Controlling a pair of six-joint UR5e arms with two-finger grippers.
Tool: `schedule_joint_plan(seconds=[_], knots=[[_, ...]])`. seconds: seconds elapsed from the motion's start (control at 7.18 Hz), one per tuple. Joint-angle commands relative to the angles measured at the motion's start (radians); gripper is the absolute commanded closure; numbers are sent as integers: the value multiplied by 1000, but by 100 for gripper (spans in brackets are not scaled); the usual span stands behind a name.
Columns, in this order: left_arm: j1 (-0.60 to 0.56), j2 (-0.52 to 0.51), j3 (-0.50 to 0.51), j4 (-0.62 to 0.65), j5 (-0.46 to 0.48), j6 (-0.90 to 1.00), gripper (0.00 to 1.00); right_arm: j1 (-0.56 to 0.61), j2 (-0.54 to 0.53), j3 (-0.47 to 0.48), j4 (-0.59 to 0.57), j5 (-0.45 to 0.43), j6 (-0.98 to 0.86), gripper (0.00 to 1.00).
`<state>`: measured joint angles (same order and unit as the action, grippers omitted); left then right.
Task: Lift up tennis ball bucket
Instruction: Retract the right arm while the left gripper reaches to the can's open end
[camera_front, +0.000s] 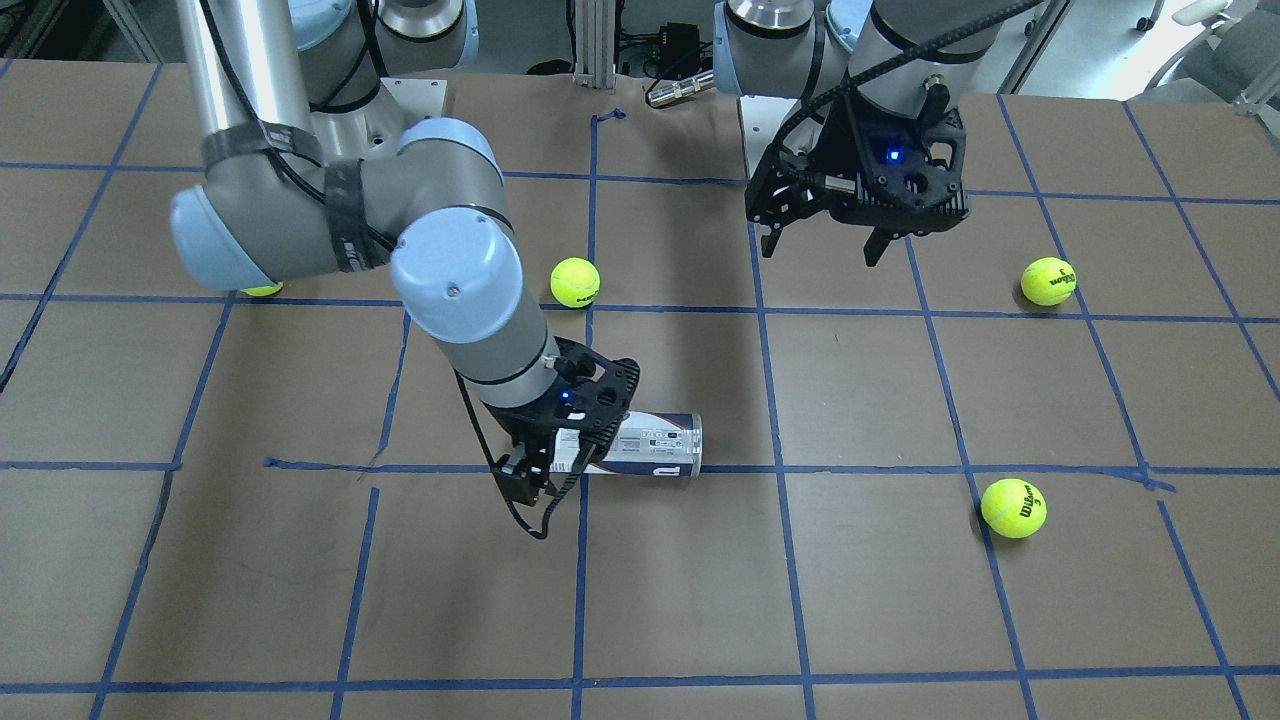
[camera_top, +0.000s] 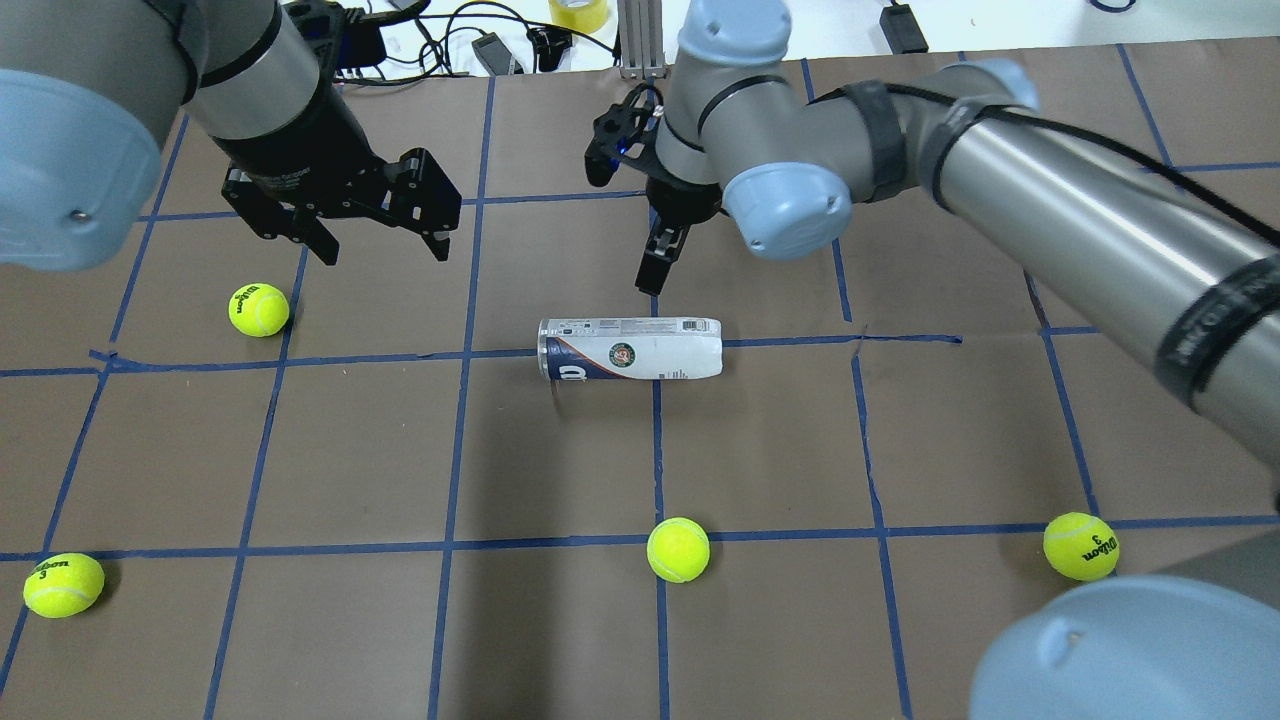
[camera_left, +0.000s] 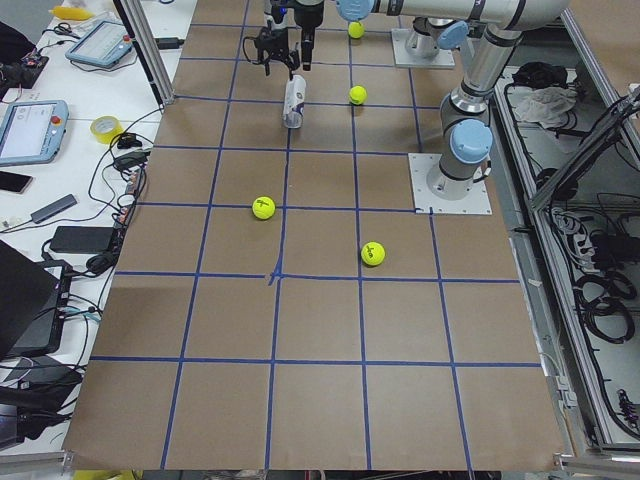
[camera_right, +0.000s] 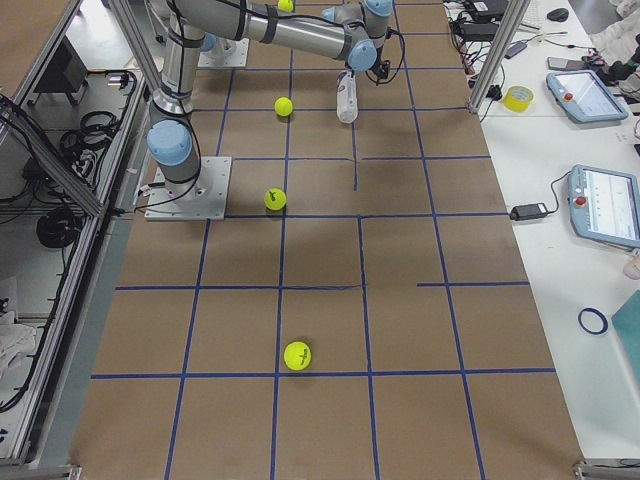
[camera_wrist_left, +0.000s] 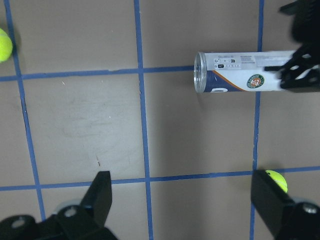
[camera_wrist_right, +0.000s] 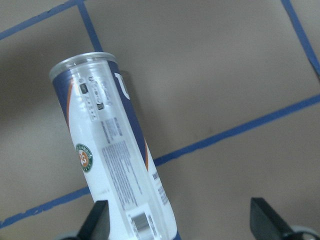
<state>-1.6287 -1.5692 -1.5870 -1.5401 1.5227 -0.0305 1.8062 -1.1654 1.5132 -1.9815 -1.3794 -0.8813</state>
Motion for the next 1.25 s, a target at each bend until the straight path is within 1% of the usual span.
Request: schedule_joint_plan(seconds=[0.0,0.14,0.28,0.42,0.56,0.7,0.84,1.11], knots=[[39,-73,-22,11,-106,7,0,-106,-114,-2,117,-79,220,0],[58,-128,-39,17,-239,29,0,-119,-179,-2,215,-81,311,0],[59,-193,-62,44,-274,90,0,-116,-265,-1,286,-69,507,0],[64,-253,-88,88,-295,104,0,-119,-319,5,300,-84,761,0],[88,-309,-93,97,-431,112,0,-126,-341,5,296,-136,786,0],[99,-363,-93,97,-484,113,0,-125,-376,7,299,-288,797,0],[102,-395,-91,98,-484,139,0,-126,-384,7,297,-367,808,0],[107,-469,-94,104,-501,175,0,-125,-376,16,312,-328,915,0]])
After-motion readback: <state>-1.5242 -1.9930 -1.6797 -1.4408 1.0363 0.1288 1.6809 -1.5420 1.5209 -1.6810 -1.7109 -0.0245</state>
